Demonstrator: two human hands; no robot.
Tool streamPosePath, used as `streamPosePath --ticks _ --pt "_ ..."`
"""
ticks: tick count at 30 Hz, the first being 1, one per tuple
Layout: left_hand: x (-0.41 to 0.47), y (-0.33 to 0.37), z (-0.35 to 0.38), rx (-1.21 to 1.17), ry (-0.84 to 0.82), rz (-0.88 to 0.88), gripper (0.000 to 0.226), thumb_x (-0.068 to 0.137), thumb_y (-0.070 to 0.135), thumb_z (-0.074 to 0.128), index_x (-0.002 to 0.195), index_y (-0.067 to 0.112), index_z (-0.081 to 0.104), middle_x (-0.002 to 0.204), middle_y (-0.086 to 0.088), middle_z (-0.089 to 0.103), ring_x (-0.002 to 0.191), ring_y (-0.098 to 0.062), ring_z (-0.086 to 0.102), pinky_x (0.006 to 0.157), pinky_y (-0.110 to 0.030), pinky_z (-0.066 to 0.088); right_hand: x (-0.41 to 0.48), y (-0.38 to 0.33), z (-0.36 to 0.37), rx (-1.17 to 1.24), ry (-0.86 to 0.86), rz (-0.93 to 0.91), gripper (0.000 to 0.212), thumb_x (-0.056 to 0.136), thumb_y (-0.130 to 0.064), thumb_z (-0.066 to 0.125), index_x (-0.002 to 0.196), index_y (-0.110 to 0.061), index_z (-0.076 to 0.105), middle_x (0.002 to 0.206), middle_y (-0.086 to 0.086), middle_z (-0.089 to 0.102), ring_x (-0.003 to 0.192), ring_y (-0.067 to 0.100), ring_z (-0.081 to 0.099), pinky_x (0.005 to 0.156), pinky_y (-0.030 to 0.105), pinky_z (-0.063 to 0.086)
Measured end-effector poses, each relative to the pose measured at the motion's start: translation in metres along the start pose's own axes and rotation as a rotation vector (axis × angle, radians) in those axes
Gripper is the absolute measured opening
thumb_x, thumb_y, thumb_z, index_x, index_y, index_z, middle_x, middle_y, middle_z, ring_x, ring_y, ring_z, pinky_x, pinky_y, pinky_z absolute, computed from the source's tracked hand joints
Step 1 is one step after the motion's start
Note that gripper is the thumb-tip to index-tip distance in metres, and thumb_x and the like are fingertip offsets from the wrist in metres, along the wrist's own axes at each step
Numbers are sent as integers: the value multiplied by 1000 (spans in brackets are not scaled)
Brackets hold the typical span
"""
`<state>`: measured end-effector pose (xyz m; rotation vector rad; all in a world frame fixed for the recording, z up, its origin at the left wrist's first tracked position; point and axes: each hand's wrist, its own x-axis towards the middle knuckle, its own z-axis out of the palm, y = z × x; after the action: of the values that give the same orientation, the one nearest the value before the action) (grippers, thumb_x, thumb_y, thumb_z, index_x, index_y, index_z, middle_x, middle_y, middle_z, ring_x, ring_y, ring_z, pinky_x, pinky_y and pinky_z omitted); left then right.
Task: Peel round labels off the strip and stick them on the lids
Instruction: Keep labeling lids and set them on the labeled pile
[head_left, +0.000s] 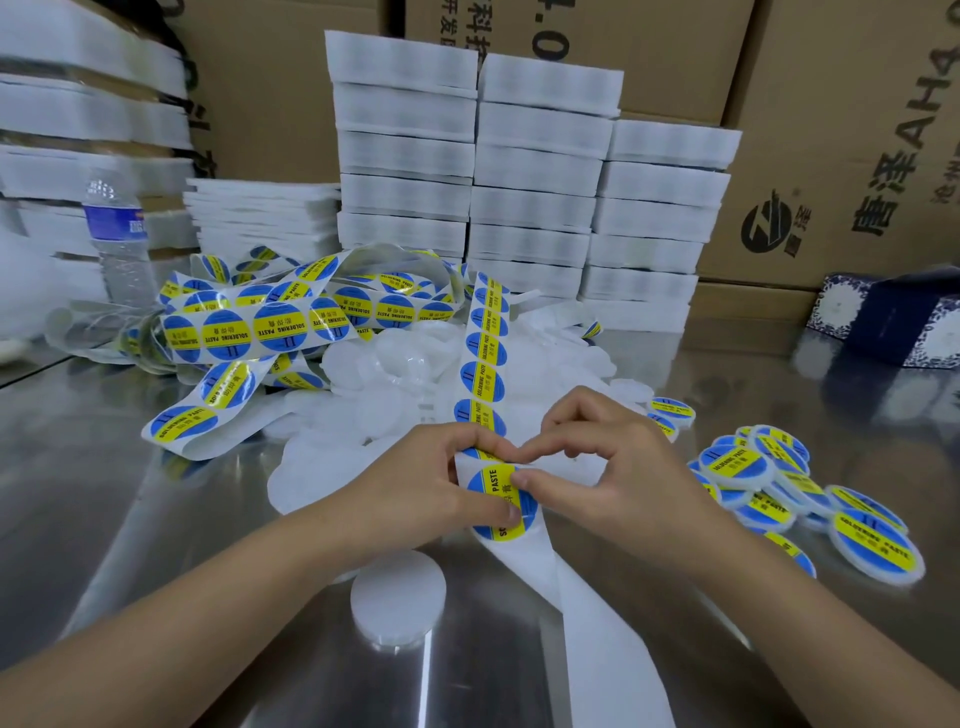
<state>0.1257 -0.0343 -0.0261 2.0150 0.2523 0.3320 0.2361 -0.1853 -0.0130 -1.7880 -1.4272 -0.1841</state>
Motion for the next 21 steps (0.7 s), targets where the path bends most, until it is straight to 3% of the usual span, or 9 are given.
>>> streamPosePath --ticks 3,7,17,21 --pt "-1 0 1 28 1 -14 36 58 28 81 84 46 65 78 -20 67 63 -16 55 67 -35 50 0 0 1 3 -7 4 21 74 -22 79 77 -40 69 80 -12 52 77 11 51 67 20 42" --pt "0 -2 0 53 -9 -6 35 65 25 82 85 47 64 57 2 57 49 -9 43 51 -20 37 0 0 2 -6 -18 5 15 73 -20 79 79 -33 73 80 -12 53 76 11 52 67 23 43" --pt "1 -4 -1 49 -14 10 29 65 28 83 85 43 67 59 2 56 47 -8 40 51 -18 35 -2 -3 3 -18 -27 -18 16 75 -16 77 84 -29 75 80 -10 56 76 9 51 65 13 39" --pt "0 -4 0 66 -12 20 23 67 26 82 82 37 68 48 8 44 38 -5 32 40 -13 26 -2 -3 4 -15 -5 -46 17 74 -15 77 83 -29 75 78 -11 55 74 9 51 64 14 40"
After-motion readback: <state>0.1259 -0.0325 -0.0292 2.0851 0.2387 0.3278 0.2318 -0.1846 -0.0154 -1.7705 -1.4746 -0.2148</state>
